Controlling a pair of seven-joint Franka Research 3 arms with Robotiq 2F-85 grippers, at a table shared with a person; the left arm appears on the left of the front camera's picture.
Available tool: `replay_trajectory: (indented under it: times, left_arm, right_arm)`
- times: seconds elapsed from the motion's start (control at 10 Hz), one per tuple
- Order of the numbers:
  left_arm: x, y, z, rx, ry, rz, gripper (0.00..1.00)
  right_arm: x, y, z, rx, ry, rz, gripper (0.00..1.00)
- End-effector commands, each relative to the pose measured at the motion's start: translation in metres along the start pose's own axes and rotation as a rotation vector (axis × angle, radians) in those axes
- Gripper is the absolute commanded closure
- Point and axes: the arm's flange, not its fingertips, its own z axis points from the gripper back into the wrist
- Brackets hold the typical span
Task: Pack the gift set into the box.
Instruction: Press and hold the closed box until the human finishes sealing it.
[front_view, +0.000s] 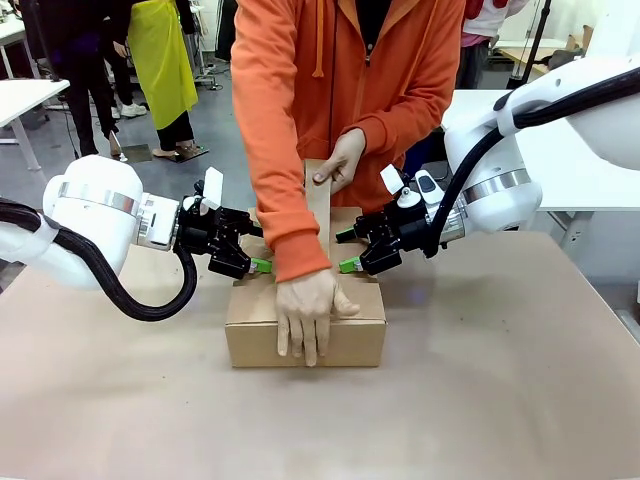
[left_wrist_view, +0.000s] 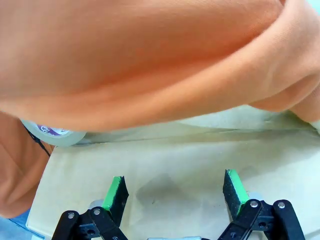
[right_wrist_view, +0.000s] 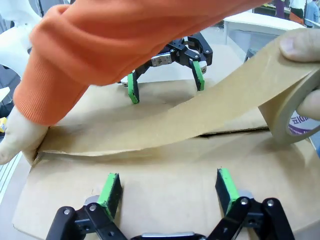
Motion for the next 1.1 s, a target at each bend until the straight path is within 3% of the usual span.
replay_trajectory:
  times: [0.0,1.0]
  left_arm:
    - [-0.0033,-0.0019,0.0004,0.001,-0.003,-0.011,0.0]
    - [-0.0033,-0.0019,0.0004,0.001,-0.003,-0.011,0.0]
  right_arm:
    - [-0.0034,0.0004,-0.0009,0.001,0.001,0.008,0.0]
    - [-0.0034,0.0004,-0.0009,0.001,0.001,0.008,0.0]
